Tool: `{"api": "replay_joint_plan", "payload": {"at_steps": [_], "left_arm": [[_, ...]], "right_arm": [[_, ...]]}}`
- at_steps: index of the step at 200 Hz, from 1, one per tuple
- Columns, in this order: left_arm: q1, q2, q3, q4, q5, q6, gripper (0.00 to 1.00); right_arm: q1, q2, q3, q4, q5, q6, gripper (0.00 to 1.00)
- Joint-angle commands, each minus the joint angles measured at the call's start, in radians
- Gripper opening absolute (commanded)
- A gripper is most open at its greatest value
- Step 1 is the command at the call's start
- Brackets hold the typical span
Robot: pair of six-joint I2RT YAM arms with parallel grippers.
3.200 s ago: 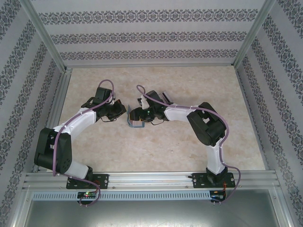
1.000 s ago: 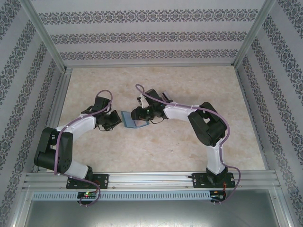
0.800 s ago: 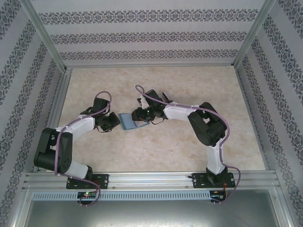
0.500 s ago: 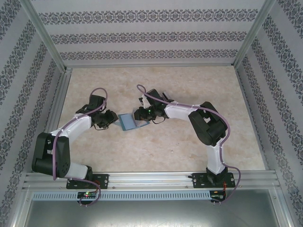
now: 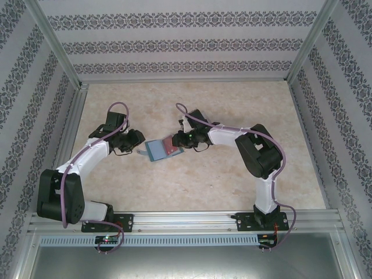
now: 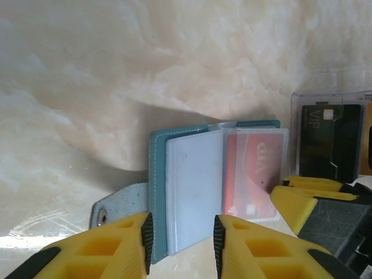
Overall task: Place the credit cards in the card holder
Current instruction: Place the card holder at the center of the table.
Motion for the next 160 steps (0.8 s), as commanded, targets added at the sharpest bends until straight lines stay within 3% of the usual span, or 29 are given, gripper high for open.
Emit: {"api": "replay_joint_plan", "payload": {"at_steps": [1,36,56,78,102,160], "left_arm": [[-0.007,0.032,0.009,0.05,0.038,-0.029,0.35],[-0.021,0.079,-0.007,0.09,0.054,-0.041,0.35],[-0.027,0.088,-0.016,0.107,0.056,-0.046,0.35],[-0.03,0.1,-0.017,0.115,0.059,-0.046,0.35],[-0.031,0.106,-0.016,0.122,0.063,-0.046,0.34],[-0.048,0.16,0.026,0.151,0.087,-0.046,0.34]], "right_arm": [[-0.013,-0.044,-0.02,0.01,0.009,-0.011,0.21],[-0.012,-0.042,-0.024,0.008,0.002,-0.011,0.11],[-0.011,-0.041,-0.024,0.008,-0.002,-0.01,0.1],[-0.007,-0.032,-0.022,-0.008,-0.001,-0.014,0.2],[-0.014,-0.067,-0.043,-0.018,0.028,-0.023,0.23],[-0.056,-0.161,-0.056,-0.076,0.052,-0.06,0.24]]}}
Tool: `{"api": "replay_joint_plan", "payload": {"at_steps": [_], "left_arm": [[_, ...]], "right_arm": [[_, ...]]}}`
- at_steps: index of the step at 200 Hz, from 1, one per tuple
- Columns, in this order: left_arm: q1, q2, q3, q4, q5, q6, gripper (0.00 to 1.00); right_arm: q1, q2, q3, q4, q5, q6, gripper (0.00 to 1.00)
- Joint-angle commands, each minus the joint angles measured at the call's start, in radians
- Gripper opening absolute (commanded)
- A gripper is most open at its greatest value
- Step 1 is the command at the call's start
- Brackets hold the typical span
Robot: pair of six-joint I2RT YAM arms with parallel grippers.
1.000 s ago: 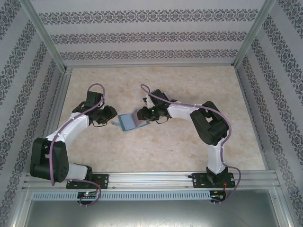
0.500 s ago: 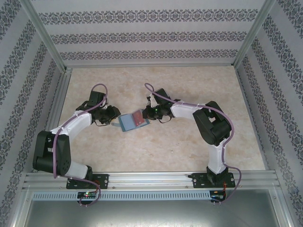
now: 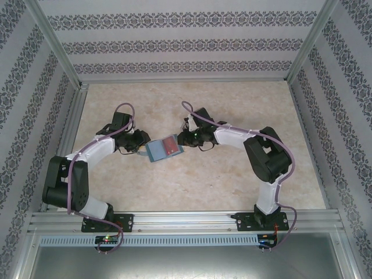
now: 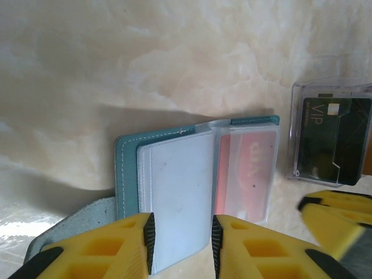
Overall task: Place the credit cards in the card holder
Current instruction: Place the card holder at the center of the table, then pick up the credit card from the storage box.
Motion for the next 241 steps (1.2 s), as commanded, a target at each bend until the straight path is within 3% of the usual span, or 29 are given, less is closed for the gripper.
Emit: {"api": "replay_joint_plan", "payload": {"at_steps": [1,43,115,160,241], "left_arm": [[-0.02,0.034,0.03,0.04,0.024,-0.01,0.34],[-0.073,0.096,0.104,0.058,0.041,-0.011,0.34],[-0.175,0.238,0.279,0.079,0.051,-0.025,0.38],[-0.229,0.362,0.397,0.09,0.07,-0.045,0.4],[-0.3,0.55,0.577,0.081,0.104,-0.065,0.43]], "right_arm": [[-0.018,-0.063,-0.008,-0.029,0.024,-0.033,0.24],[-0.065,-0.158,-0.028,-0.053,0.046,-0.052,0.27],[-0.273,-0.264,-0.038,-0.121,0.064,-0.116,0.36],[-0.364,-0.189,0.031,-0.189,0.055,-0.166,0.41],[-0.341,0.011,0.22,-0.294,-0.027,-0.209,0.44]]}}
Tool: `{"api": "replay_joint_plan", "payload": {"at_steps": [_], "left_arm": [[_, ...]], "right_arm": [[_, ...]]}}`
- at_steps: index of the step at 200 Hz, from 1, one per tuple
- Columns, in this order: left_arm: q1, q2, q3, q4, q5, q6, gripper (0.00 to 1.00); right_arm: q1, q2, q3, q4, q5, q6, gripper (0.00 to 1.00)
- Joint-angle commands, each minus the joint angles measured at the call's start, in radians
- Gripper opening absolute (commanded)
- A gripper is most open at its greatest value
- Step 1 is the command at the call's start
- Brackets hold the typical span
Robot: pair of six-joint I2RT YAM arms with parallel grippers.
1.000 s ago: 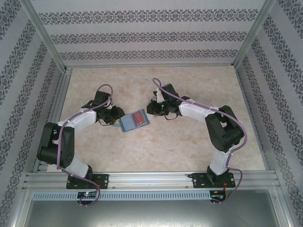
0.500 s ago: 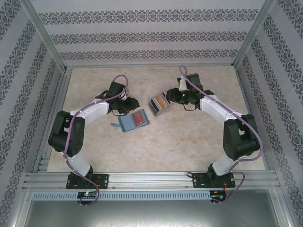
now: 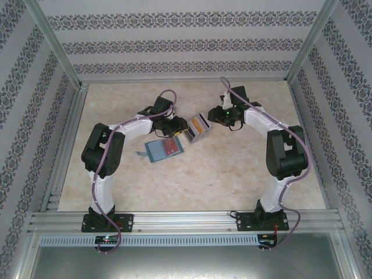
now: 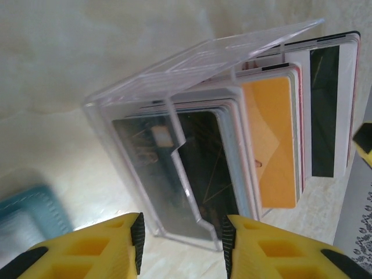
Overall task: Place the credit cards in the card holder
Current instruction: Pick up the credit card from the storage box.
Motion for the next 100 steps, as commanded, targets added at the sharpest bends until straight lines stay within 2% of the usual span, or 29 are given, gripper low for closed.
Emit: {"api": "replay_joint_plan", "payload": {"at_steps": [1,100], "left_arm": [[-0.02,0.042,0.053,0.003,0.025,-0.015,0.43],[-0.028,0.135,0.111,-0.001,0.043,-0.02,0.43]], "right_arm": [[0.018,0.036,0.06,-0.046,-0.041,-0.03,0.44],[0.065,0.141,0.179,-0.128,-0.054,-0.074,0.44]]}}
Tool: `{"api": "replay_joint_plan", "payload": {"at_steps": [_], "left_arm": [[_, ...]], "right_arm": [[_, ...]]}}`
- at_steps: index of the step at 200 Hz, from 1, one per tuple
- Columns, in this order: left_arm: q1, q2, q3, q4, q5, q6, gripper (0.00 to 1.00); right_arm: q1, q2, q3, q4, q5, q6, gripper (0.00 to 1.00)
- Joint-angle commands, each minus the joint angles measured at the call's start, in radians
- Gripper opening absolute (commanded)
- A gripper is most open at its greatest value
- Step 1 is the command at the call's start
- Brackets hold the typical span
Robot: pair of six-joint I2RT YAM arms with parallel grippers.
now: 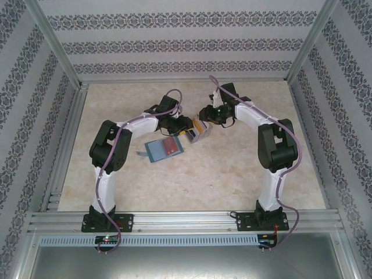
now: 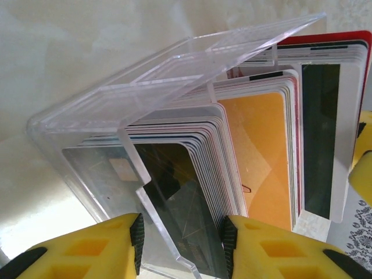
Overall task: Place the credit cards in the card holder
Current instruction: Pick up the credit card from the storage box.
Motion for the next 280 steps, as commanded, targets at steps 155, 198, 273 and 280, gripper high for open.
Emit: {"api": "replay_joint_plan", "payload": {"at_steps": [155,198,273,280], "left_arm": [[-0.013,0.048,0.022,0.0,0.008,-0.013,0.43],[-0.014,0.046,0.022,-0.003,0.009,-0.01,0.43],[-0.016,0.045,0.023,-0.004,0.008,-0.01,0.43],[-0.015,0.044,0.023,-0.004,0.008,-0.01,0.43]], "right_arm": [[0.022,-0.052,0.028,-0.051,-0.008,-0.03,0.43],[0.022,-0.07,0.024,-0.05,-0.006,-0.029,0.42],[0.015,-0.056,0.021,-0.053,-0.004,-0.034,0.32],[0.014,-0.058,0.021,-0.054,-0.004,-0.035,0.3]]}}
